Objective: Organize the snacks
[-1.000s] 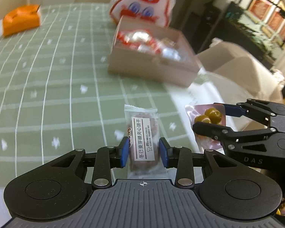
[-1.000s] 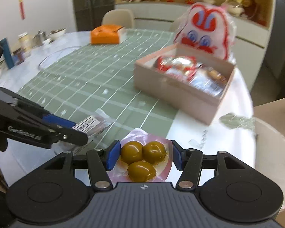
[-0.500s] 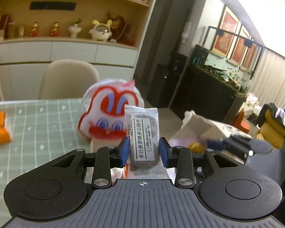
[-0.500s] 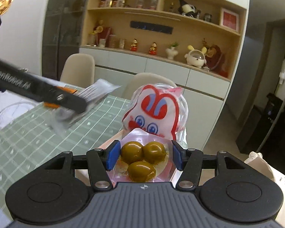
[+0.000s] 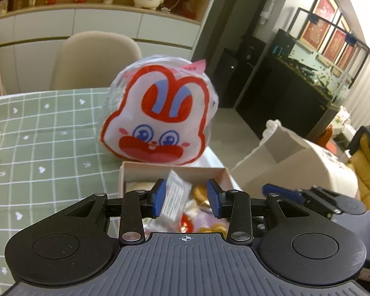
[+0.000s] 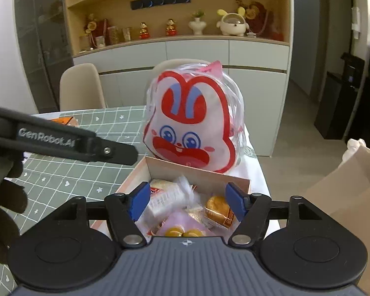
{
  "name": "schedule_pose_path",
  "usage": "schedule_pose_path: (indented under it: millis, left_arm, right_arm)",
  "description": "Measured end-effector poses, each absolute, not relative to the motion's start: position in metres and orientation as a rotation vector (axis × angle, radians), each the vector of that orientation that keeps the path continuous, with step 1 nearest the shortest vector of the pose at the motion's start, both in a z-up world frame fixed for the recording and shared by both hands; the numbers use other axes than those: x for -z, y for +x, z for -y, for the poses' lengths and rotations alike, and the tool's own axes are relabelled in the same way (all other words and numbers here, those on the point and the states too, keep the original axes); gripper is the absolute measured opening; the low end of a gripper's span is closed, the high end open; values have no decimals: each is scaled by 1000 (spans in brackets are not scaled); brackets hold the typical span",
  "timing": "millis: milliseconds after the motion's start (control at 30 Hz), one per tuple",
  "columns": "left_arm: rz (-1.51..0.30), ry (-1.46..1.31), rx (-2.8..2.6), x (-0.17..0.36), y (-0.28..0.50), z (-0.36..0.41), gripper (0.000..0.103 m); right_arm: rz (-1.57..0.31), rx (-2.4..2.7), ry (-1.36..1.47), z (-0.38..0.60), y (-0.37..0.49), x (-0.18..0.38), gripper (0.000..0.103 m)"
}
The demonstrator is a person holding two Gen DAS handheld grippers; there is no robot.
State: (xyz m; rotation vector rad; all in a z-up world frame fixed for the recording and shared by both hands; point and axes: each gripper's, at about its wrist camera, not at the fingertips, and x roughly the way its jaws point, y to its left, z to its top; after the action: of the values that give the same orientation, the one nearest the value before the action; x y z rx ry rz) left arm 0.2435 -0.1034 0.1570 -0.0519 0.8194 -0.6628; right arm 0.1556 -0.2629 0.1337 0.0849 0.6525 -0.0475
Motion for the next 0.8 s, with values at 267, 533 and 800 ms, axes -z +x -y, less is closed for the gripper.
schedule_pose_path:
  millis: [267, 533, 800]
  left_arm:
    - [-752, -35, 584, -165, 161, 64, 40]
    - [-754, -10, 543, -152, 53, 42, 17]
    - [-756, 49, 539, -155, 6, 43, 17]
  right_arm:
    - [-621, 178, 47, 245, 96, -142, 74]
    - [-787, 163, 150, 229, 16, -130, 74]
    - [-839, 137, 216, 216, -25, -136, 74]
